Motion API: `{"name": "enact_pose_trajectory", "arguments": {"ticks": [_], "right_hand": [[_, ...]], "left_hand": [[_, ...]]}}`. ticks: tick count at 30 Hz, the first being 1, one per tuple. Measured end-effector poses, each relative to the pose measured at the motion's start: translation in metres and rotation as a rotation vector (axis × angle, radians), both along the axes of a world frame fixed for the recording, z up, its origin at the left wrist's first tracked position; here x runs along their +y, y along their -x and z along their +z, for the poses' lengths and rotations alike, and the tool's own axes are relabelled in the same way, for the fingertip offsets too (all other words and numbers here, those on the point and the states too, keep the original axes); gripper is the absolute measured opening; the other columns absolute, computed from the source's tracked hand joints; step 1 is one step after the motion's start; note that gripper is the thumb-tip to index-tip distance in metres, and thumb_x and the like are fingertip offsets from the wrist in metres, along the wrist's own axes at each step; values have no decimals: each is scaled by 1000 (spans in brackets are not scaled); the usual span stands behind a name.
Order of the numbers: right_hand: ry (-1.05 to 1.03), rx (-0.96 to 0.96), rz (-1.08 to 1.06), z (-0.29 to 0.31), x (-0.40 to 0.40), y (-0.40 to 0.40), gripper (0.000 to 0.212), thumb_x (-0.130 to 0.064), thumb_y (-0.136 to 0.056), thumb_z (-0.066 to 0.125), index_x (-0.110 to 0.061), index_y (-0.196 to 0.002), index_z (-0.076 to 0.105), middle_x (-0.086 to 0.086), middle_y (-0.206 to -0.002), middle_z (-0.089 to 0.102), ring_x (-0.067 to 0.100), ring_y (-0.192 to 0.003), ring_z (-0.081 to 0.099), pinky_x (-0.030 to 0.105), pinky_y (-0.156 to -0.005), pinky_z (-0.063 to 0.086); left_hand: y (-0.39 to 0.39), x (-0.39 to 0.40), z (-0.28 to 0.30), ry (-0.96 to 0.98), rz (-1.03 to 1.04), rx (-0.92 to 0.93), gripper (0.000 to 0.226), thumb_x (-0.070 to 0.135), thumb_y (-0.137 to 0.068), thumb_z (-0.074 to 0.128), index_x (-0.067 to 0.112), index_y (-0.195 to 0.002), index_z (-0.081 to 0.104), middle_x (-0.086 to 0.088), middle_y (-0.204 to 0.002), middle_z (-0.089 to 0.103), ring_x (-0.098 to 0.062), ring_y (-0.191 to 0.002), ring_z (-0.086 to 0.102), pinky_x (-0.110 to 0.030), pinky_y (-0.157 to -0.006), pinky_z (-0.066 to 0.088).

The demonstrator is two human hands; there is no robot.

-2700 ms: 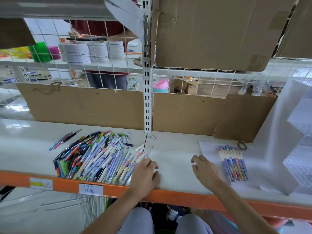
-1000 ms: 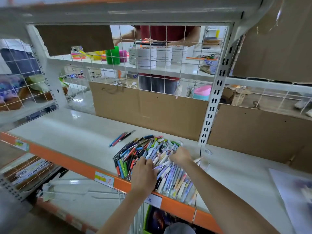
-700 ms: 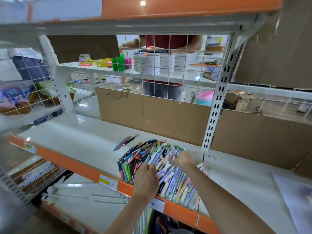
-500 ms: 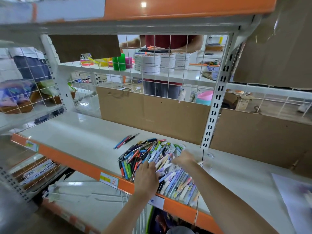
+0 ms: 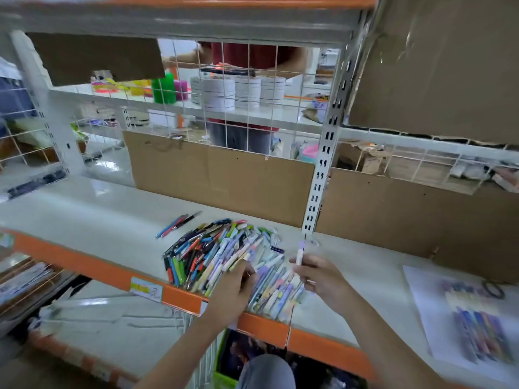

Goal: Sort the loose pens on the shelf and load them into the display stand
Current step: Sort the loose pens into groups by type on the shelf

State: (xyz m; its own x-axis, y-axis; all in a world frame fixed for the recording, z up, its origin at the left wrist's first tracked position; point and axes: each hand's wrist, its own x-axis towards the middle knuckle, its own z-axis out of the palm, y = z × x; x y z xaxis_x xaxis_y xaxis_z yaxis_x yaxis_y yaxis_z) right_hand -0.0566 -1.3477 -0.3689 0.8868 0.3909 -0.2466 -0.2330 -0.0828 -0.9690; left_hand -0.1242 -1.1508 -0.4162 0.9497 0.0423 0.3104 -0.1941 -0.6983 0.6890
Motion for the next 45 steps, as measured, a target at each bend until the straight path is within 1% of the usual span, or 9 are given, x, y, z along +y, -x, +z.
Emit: {"name": "enact_pose_trajectory", "arguments": {"ticks": [3,7,13,19,23,31,37,42,45], "right_hand": [[-117,5,-30,4,-21,13,12,-2,-89,60,-2,-99,65,5,-73,56,11,-60,57,20,-51,41],[-188,-21,-69,8,-38,23,13,-2,-90,58,-2,-101,65,5,-77,63,14,-72,65,22,-55,47],[-280,-39,-169,12,-55,29,10,0,-91,55,-2,-98,62,9,-79,67,16,-75,67,22,-57,49],[-282,-74,-262,18,-70,29,6,-5,-90,58,-4,-95,62,6,-79,65,15,-75,67,21,-56,48],[-224,-105,-283,20,-77,31,5,-6,-89,60,-7,-93,64,3,-79,64,12,-72,65,23,-56,44],[-102,-59,-128,16,-78,39,6,-4,-86,63,-4,-91,67,5,-74,60,15,-63,51,23,-52,38],[-127,-134,-165,22,-78,40,20,-12,-90,61,8,-95,64,5,-70,55,15,-57,45,21,-49,34],[-166,-296,-290,29,-66,40,17,-11,-94,55,3,-86,60,-1,-57,48,16,-54,40,24,-52,33],[-183,-346,-340,32,-57,41,21,-11,-95,53,9,-87,55,-1,-54,44,14,-52,38,20,-51,34]], "left_hand": [[2,-16,3,92,-70,-5,16,34,-96,45,22,-85,46,7,-55,43,-5,-50,46,-15,-49,32],[1,-33,5,143,-114,12,18,43,-93,39,30,-83,45,3,-60,50,-11,-53,47,-30,-56,40],[0,-48,9,140,-132,16,17,29,-98,45,32,-81,47,6,-54,42,-9,-49,40,-21,-52,30],[1,-60,12,152,-120,44,18,27,-97,48,20,-85,59,6,-54,42,-7,-49,40,-18,-51,27],[2,-68,15,181,-137,48,27,27,-97,48,7,-85,63,8,-53,41,-7,-50,38,-18,-52,26],[8,-89,27,193,-219,119,23,25,-98,47,36,-82,60,19,-53,49,-6,-48,35,-21,-51,25],[6,-97,39,281,-271,214,31,25,-100,42,27,-76,62,8,-59,44,-7,-54,38,-19,-56,31],[0,-109,57,335,-212,184,29,19,-98,46,17,-75,62,19,-46,46,-1,-44,37,-15,-49,27],[-3,-111,60,327,-154,112,28,14,-97,47,14,-72,60,19,-44,45,-2,-42,38,-14,-46,26]]}}
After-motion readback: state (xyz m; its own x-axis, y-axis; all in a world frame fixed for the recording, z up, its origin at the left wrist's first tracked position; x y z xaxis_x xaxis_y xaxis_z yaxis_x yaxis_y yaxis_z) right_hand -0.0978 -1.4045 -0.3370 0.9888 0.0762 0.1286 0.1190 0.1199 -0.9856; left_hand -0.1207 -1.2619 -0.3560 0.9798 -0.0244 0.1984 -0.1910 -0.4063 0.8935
